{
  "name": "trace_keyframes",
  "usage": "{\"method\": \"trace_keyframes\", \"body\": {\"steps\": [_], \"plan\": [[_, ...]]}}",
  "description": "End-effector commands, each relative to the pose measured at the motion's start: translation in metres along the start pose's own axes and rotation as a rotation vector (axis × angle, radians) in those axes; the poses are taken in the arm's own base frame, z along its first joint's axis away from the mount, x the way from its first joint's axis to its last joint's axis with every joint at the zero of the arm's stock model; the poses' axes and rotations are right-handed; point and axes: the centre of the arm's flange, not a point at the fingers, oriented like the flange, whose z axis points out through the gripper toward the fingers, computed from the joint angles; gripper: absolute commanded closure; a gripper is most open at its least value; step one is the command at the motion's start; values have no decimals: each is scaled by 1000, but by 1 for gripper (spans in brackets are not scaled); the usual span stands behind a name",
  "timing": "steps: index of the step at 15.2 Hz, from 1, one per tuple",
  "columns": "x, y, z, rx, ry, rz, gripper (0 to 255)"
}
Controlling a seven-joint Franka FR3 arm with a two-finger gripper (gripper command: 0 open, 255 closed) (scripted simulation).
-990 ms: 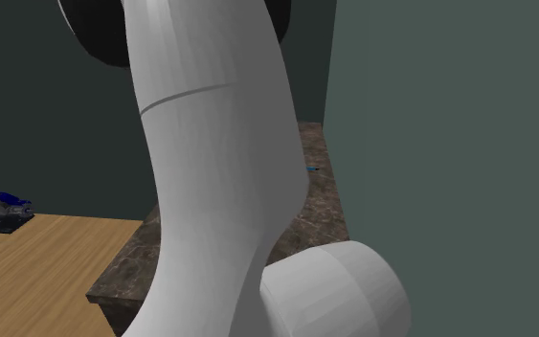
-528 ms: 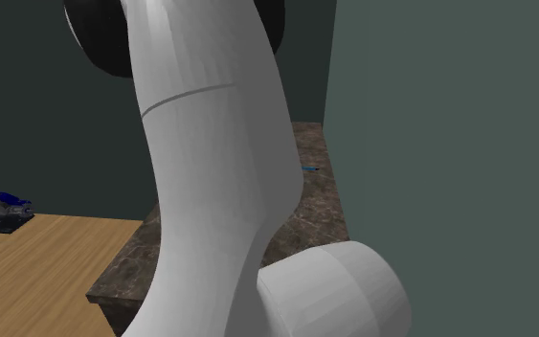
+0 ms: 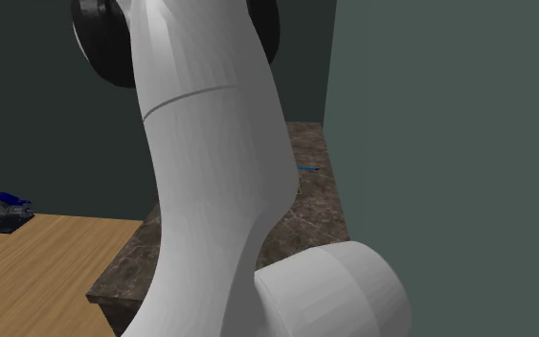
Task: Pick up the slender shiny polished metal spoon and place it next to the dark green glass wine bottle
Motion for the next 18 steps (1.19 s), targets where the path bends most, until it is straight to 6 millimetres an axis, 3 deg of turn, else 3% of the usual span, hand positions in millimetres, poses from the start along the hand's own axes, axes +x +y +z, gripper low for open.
{"method": "trace_keyframes", "body": {"steps": [1, 5, 6, 11, 15, 18], "plan": [[0, -2, 4, 4, -2, -2, 255], [0, -2, 4, 4, -2, -2, 255], [0, -1, 4, 4, -2, -2, 0], [0, -2, 4, 4, -2, -2, 0], [0, -2, -46, 4, -2, -2, 0], [0, -2, -46, 4, -2, -2, 0]]}}
